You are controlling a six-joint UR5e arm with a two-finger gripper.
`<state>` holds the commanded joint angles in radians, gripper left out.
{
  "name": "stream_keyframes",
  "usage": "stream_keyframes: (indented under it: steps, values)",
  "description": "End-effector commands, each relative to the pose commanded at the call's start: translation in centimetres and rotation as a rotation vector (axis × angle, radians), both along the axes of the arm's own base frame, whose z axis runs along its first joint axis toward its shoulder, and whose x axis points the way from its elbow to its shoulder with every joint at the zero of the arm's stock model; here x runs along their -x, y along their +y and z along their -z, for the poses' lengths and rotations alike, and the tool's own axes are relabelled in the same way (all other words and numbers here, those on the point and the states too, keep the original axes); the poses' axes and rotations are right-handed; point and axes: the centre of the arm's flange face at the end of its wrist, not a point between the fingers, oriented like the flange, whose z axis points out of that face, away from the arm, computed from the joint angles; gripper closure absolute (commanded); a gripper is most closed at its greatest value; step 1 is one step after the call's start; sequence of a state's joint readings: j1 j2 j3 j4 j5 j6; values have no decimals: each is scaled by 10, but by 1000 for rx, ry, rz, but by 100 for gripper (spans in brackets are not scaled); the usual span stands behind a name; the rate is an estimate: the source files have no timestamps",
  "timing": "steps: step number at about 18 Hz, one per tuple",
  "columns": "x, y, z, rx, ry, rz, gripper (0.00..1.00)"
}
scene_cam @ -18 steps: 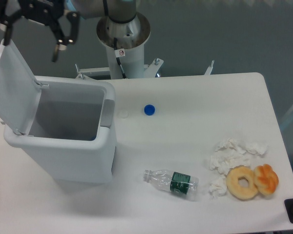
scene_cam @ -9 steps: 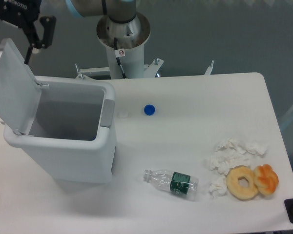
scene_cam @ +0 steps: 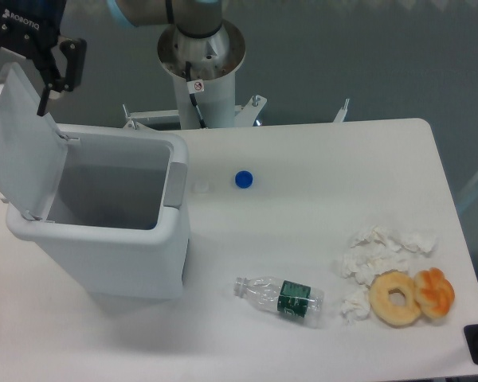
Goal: Close the trash can
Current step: 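Move the open gripper behind the raised trash can lid, then push the back of the lid forward with the gripper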
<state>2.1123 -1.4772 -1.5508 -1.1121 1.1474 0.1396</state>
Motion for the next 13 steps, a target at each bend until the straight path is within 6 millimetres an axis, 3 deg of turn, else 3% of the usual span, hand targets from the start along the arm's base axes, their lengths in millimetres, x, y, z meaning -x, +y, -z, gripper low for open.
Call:
stream_keyframes:
  steps: [13]
  values:
    - [10,-12,-5,29,71,-63,0]
